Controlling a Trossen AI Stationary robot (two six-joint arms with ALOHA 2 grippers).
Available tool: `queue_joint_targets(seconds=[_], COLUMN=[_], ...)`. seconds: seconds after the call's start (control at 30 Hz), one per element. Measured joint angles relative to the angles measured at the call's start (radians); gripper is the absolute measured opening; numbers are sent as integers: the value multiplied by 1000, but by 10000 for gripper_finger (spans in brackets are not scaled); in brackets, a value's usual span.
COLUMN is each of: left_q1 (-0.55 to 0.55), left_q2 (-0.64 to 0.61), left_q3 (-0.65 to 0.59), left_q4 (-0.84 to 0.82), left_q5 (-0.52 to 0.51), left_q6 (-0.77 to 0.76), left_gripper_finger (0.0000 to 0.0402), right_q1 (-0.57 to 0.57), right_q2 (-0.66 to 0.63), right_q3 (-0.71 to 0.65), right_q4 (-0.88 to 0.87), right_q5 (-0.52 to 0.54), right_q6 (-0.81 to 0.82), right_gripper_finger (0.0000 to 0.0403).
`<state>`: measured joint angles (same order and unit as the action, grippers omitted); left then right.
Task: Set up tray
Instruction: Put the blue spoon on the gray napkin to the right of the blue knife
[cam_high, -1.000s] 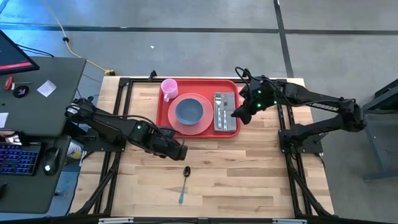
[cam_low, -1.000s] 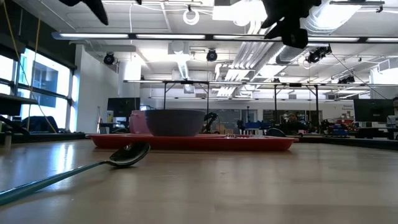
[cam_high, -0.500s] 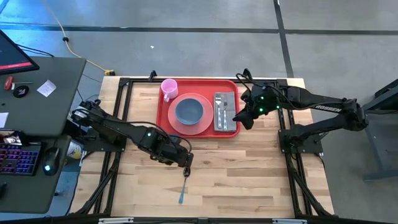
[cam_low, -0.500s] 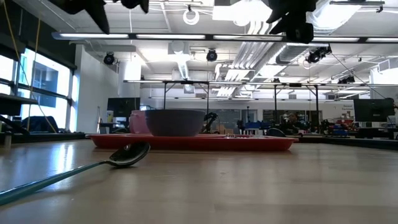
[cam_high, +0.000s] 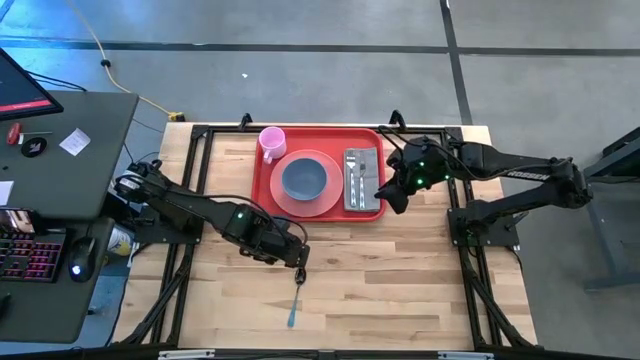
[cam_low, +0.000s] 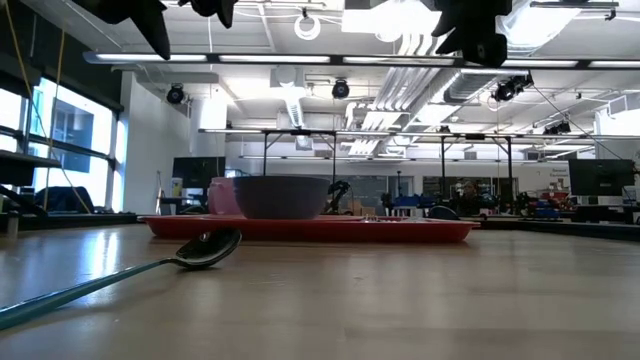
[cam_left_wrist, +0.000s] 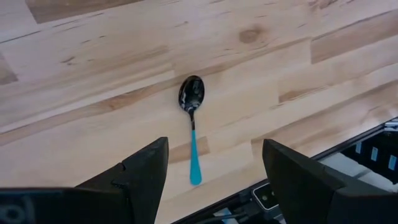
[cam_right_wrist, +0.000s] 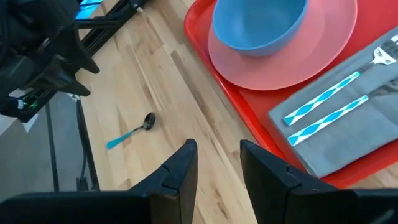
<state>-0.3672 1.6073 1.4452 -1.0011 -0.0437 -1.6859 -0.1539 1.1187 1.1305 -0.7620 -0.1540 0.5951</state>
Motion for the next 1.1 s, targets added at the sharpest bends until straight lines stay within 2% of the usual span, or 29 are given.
queue_joint_targets(seconds=[0.33, 0.7, 1.1], left_q1=[0, -2, -2], left_q2=[0, 29, 196], left_q3=[0, -2, -2], left_q4=[-1, -5, 78], left_q5=[-18, 7, 173], left_q6=[-6, -30, -11], left_gripper_finger=[291, 291, 291], right_q1=[0, 22, 110], right_q2=[-1, -2, -2], right_q3=[0, 0, 0], right_q4=[-45, -72, -87], right_q5=[-25, -28, 28], right_q6=[6, 18, 48], right_gripper_finger=[113, 113, 113])
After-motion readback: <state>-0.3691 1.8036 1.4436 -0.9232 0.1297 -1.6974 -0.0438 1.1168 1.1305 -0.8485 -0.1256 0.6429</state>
